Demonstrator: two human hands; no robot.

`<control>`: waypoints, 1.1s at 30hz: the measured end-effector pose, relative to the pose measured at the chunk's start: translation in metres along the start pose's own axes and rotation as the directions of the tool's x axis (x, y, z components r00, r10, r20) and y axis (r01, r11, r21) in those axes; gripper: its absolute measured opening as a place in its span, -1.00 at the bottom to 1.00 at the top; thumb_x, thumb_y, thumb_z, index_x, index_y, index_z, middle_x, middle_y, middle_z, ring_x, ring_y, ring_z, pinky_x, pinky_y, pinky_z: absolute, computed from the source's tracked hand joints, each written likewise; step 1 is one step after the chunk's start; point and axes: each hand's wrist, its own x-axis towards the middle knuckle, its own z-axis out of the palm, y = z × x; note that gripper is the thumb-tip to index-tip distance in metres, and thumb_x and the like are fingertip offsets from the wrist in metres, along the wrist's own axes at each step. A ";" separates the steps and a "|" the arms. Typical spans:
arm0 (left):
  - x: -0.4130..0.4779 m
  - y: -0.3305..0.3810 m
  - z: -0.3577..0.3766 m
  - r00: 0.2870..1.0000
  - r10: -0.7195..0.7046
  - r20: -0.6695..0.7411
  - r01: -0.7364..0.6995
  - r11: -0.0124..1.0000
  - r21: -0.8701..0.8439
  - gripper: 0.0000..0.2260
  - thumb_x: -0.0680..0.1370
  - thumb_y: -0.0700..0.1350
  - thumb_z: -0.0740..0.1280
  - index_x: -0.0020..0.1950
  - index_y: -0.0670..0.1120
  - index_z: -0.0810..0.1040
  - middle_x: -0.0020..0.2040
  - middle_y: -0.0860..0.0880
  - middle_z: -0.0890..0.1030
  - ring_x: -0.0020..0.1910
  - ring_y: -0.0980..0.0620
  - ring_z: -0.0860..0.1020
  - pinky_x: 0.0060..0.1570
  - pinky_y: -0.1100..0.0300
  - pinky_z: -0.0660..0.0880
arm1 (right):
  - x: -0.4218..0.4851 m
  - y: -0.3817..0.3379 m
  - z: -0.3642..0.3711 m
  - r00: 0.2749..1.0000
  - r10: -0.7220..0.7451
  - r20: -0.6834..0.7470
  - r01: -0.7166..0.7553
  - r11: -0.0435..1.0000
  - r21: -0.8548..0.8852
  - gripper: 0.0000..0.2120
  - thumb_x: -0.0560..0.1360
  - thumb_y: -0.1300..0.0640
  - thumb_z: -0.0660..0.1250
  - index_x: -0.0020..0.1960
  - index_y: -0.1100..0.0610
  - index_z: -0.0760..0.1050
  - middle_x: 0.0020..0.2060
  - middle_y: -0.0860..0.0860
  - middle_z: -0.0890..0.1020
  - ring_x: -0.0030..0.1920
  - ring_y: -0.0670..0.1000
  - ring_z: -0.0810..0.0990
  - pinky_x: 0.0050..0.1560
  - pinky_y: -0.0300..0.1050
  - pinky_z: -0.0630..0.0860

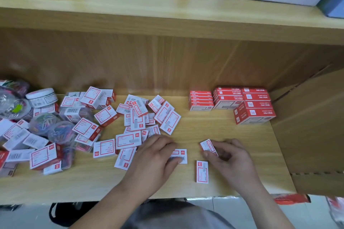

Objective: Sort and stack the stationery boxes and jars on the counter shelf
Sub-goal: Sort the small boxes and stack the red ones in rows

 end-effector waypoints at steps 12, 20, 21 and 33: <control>0.017 0.036 0.015 0.984 0.106 0.142 -0.112 0.993 0.039 -0.47 0.40 0.41 0.34 0.13 0.04 0.64 0.20 0.05 0.53 0.29 -0.04 0.43 0.36 0.00 0.31 | 0.002 -0.006 -0.008 0.992 0.110 0.062 -0.124 0.939 0.321 -0.77 0.40 0.26 0.56 -0.04 -0.01 0.68 -0.23 0.08 0.65 -0.30 -0.07 0.47 -0.24 -0.30 0.45; 0.021 0.028 0.008 0.999 -0.022 0.027 0.025 0.994 -0.103 -0.76 0.48 0.11 0.45 -0.01 0.01 0.50 -0.05 0.11 0.55 0.06 0.03 0.47 0.04 0.06 0.48 | 0.001 -0.005 -0.009 0.981 0.188 0.056 -0.196 0.929 0.314 -0.80 0.54 0.25 0.42 0.06 -0.01 0.68 -0.12 -0.06 0.73 -0.14 -0.11 0.64 -0.11 -0.38 0.51; 0.022 0.025 0.006 0.999 -0.032 0.016 0.033 0.995 -0.096 -0.77 0.49 0.11 0.44 -0.01 0.01 0.52 -0.07 0.11 0.56 0.05 0.03 0.48 0.03 0.04 0.49 | 0.001 -0.007 -0.010 0.981 0.182 0.059 -0.192 0.934 0.301 -0.82 0.52 0.25 0.45 0.02 0.00 0.69 -0.14 -0.03 0.73 -0.20 -0.14 0.61 -0.17 -0.41 0.49; -0.012 -0.011 -0.025 0.961 -0.173 -0.217 0.178 0.984 0.003 -0.80 0.51 0.02 0.43 0.07 -0.03 0.66 0.03 0.08 0.59 0.03 -0.03 0.55 -0.02 -0.01 0.54 | 0.026 -0.024 0.017 0.991 0.060 0.122 -0.051 0.996 -0.071 -0.72 0.35 -0.27 0.31 -0.02 -0.21 0.60 -0.25 -0.20 0.69 -0.22 -0.09 0.66 -0.12 0.05 0.61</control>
